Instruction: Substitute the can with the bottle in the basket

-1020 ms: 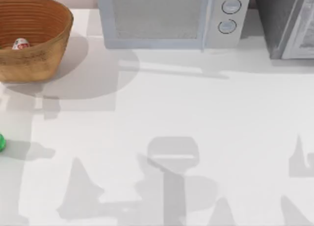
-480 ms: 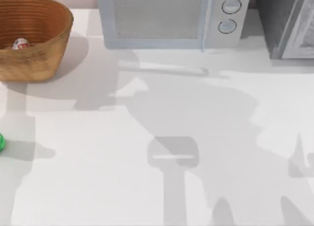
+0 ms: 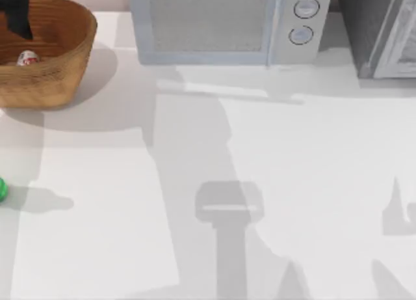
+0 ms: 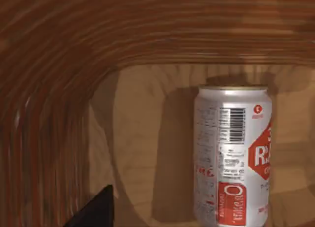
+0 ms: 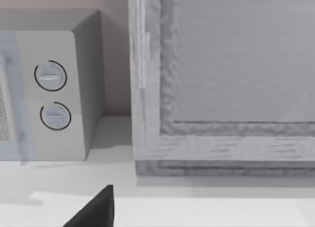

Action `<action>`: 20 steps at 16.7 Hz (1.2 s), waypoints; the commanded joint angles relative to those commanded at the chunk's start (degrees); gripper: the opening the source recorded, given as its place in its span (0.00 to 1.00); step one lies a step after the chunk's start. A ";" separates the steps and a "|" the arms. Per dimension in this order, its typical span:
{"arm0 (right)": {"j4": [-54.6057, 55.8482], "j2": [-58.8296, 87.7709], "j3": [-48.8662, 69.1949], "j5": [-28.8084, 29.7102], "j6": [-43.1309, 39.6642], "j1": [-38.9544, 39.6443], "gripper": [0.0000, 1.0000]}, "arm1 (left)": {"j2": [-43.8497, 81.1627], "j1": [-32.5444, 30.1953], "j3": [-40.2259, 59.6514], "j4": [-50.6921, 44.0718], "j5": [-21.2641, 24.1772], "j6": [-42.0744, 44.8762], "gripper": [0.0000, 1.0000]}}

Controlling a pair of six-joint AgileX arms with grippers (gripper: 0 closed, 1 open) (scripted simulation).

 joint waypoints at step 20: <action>0.00 0.00 0.00 0.00 0.00 0.00 1.00 | 7.83 -1.85 -4.02 6.74 0.54 -1.04 1.00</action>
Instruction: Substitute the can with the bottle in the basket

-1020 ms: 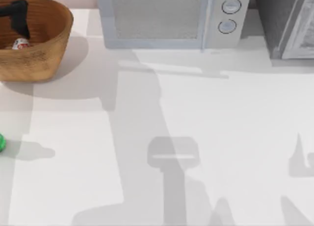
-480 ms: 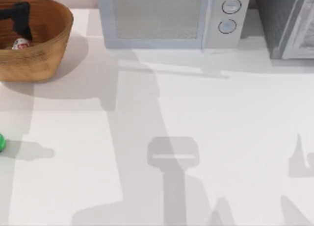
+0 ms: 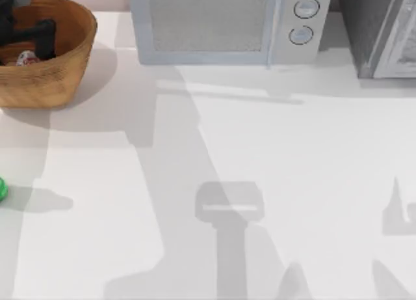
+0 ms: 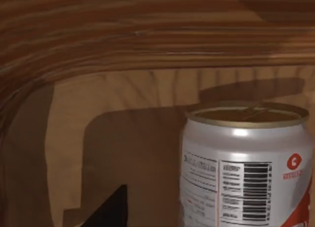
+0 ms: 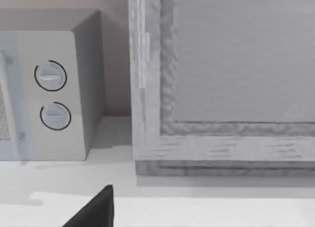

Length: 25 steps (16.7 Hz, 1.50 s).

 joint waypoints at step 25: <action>0.00 0.00 0.00 0.00 0.00 0.00 1.00 | 0.23 -0.15 -0.76 1.03 -0.02 -0.16 0.00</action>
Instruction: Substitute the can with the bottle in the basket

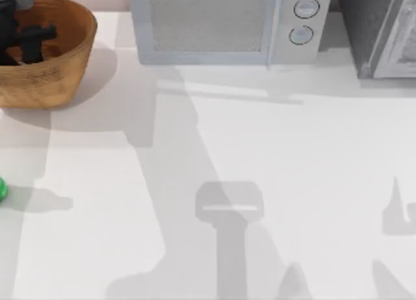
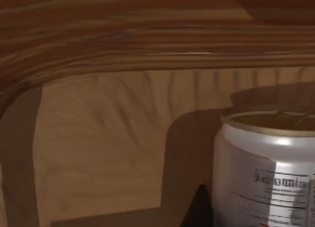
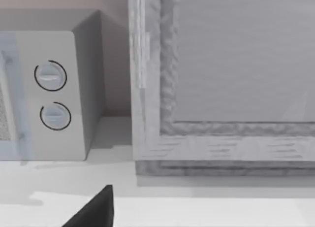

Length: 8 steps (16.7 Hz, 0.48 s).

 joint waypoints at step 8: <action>0.00 0.00 0.00 0.00 0.00 0.00 1.00 | -8.50 -0.59 -7.53 1.43 -0.42 -0.61 0.00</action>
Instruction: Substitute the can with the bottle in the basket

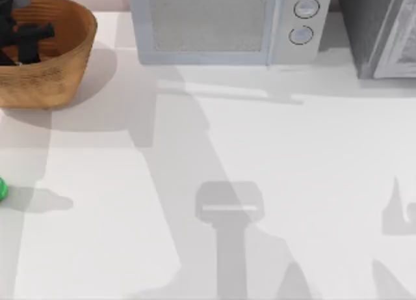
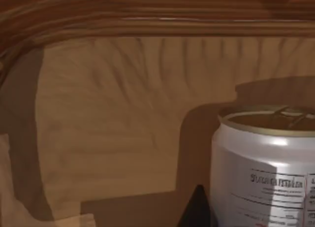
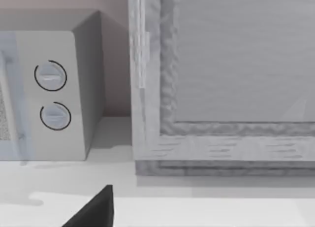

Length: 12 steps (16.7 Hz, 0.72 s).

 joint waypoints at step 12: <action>0.00 0.00 0.00 0.00 0.00 0.00 1.00 | -62.64 -2.39 -54.00 27.22 -6.58 -2.15 0.00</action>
